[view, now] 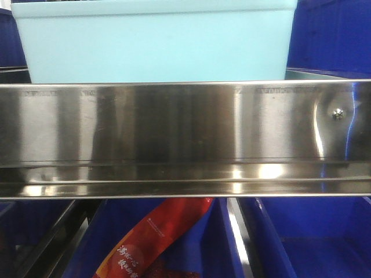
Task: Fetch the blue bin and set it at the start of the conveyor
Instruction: 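Reach both grippers to the sides of the light-blue bin on the shelf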
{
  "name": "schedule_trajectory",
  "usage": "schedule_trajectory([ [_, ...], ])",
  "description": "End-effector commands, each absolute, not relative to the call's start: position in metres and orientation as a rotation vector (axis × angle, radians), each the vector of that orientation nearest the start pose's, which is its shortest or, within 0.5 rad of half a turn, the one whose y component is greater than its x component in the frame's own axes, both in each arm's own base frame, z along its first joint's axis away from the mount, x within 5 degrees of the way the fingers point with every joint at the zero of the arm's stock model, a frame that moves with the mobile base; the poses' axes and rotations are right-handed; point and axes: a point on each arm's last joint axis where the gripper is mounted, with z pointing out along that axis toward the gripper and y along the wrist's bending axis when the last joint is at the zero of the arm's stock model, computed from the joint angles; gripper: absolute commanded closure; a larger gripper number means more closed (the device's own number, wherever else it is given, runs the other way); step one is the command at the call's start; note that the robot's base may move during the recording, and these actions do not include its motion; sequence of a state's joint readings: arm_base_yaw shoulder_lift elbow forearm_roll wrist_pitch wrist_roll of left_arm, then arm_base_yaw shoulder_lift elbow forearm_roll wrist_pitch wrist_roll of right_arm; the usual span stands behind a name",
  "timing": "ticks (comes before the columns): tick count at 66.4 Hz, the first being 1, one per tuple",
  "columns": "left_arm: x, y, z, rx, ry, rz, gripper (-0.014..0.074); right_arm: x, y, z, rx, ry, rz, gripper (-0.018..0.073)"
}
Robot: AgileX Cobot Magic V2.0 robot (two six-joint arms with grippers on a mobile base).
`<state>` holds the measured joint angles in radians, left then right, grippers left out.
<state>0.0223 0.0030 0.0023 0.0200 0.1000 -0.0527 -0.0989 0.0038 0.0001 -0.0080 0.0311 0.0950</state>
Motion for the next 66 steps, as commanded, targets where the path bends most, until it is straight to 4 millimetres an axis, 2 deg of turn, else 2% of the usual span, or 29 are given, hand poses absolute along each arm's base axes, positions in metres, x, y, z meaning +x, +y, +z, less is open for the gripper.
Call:
schedule_trajectory([
  [1,0.056,0.002,0.206,-0.049,1.564,-0.008,0.0707,0.056,-0.006,0.212,0.137,1.493,-0.014,0.0721],
  [48,0.056,0.001,0.213,-0.046,1.489,-0.009,0.0707,0.056,-0.006,0.213,0.136,1.484,-0.014,0.0721],
  [66,0.055,0.001,0.22,-0.043,1.412,-0.01,0.0707,0.054,-0.005,0.227,0.12,1.322,-0.014,0.0721],
])
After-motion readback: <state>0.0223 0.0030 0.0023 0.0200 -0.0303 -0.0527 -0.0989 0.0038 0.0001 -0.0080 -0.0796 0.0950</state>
